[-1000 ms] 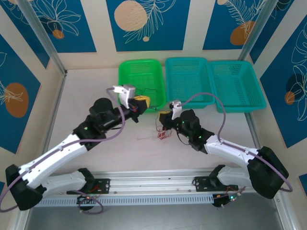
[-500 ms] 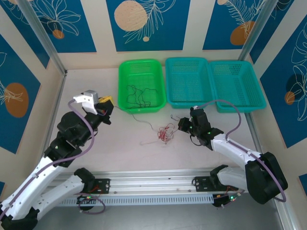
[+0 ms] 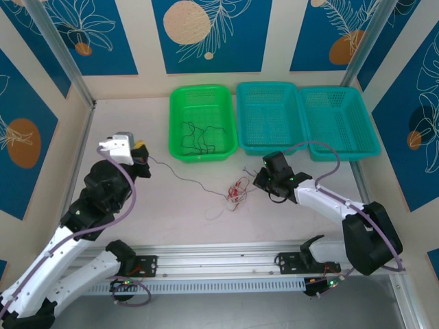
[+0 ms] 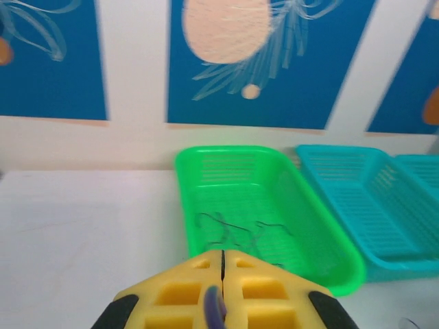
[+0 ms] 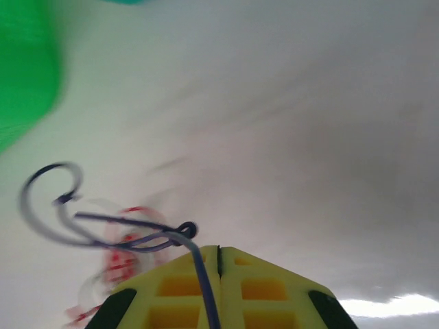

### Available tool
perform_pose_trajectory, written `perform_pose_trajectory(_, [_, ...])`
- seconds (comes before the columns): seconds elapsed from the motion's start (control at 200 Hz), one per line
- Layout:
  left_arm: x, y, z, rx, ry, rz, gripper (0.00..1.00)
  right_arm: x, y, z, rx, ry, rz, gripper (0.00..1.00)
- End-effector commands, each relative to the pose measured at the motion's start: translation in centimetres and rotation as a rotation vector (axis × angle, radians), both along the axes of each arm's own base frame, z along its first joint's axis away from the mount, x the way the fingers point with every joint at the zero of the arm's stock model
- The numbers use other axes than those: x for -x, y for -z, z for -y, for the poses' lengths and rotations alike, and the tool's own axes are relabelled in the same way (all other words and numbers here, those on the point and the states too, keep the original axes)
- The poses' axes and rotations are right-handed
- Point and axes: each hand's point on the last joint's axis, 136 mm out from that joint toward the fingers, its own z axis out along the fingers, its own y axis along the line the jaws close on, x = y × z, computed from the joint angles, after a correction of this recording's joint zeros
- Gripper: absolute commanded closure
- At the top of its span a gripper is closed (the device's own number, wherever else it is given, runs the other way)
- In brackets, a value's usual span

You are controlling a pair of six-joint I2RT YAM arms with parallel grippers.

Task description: Untangle the cables

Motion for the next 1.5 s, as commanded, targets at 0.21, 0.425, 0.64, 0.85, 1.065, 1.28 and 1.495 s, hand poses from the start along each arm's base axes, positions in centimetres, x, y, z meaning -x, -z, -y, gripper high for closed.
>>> perform_pose_trajectory(0.21, [1.2, 3.7, -2.4, -0.035, -0.076, -0.051, 1.00, 2.6, -1.7, 3.7, 0.172, 0.116, -0.007, 0.60])
perform_pose_trajectory(0.425, [0.7, 5.2, -0.8, 0.014, -0.016, -0.077, 1.00, 1.9, -7.6, -3.4, 0.254, -0.171, 0.173, 0.43])
perform_pose_trajectory(0.64, [1.1, 4.2, -1.3, 0.012, -0.024, -0.055, 1.00, 1.2, -4.9, -9.8, 0.311, -0.326, 0.058, 0.39])
perform_pose_trajectory(0.85, [1.3, 0.3, 1.4, -0.024, 0.131, -0.013, 1.00, 2.4, -6.1, -15.6, 0.169, -0.663, 0.149, 0.34])
perform_pose_trajectory(1.065, [0.5, -6.4, 5.8, -0.028, 0.327, 0.053, 1.00, 4.5, -13.7, -18.4, -0.004, -0.927, 0.514, 0.10])
perform_pose_trajectory(1.28, [0.3, -9.3, 6.6, 0.023, 0.353, 0.111, 1.00, 4.2, -13.1, -19.2, 0.015, -1.035, 0.611, 0.08])
perform_pose_trajectory(1.495, [0.6, -10.1, 5.2, 0.040, 0.295, 0.138, 1.00, 4.5, -6.4, -19.1, 0.004, -1.066, 0.488, 0.13])
